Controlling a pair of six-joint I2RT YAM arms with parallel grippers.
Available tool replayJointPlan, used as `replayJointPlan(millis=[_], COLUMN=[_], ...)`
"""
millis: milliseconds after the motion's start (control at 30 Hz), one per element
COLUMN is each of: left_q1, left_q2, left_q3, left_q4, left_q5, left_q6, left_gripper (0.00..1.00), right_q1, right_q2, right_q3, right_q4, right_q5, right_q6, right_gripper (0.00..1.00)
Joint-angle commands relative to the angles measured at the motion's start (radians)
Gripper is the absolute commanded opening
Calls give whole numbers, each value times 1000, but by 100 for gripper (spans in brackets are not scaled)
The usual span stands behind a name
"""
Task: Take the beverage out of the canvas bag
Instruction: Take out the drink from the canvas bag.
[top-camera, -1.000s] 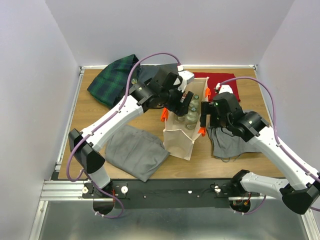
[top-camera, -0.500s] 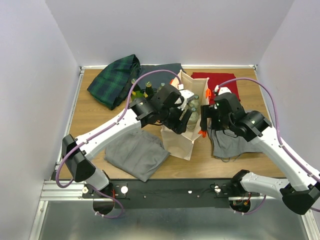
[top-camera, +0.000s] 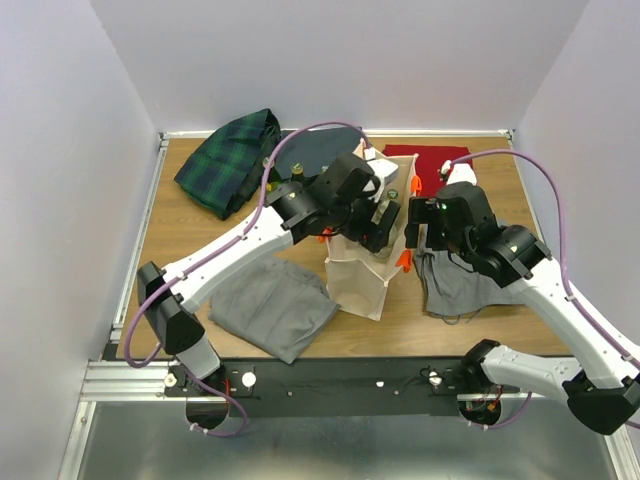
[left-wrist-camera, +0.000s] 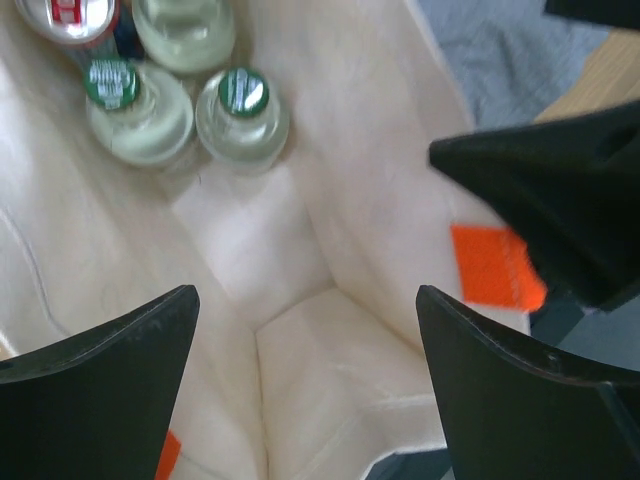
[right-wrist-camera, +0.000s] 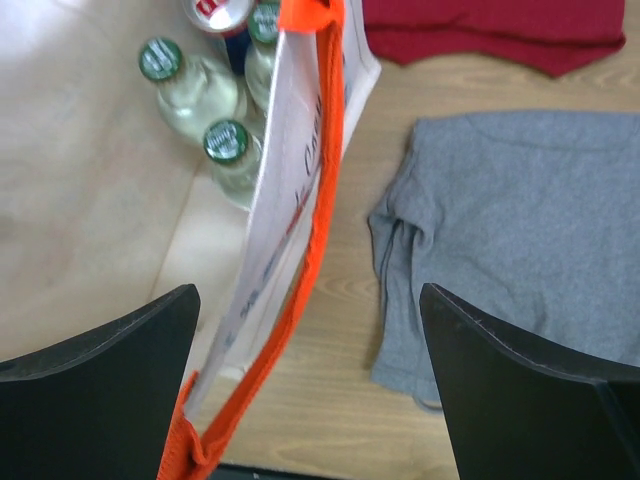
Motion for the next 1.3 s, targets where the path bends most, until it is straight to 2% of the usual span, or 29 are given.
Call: replayJointPlan(millis=[0, 67, 133, 400, 533, 767, 1000, 1267], left_q1=[-5, -5, -5, -5, -5, -5, -5, -9], left_q2=[118, 174, 193, 189, 179, 161, 216, 297], left_q3=[192, 277, 298, 244, 224, 146, 177, 243], left_q4=[-68, -131, -141, -88, -96, -4, 48, 108], left_q5=[-1, -9, -32, -55, -115, -110, -155, -176], left_q6=[-8, -8, -24, -67, -49, -57, -66, -92], left_gripper=[99, 99, 99, 99, 99, 99, 99, 89], right_q1=[6, 6, 6, 6, 6, 6, 6, 5], right_q2=[10, 21, 17, -54, -92, -92, -85, -99], right_q3=[47, 71, 71, 59, 44, 48, 62, 91], right_q4=[108, 97, 96, 83, 76, 66, 71, 76], right_q5=[64, 81, 90, 132, 170, 245, 277, 330], right_q6=[-43, -60, -75, -54, -23, -26, -33, -45], right_gripper=[100, 100, 100, 100, 100, 100, 100, 100])
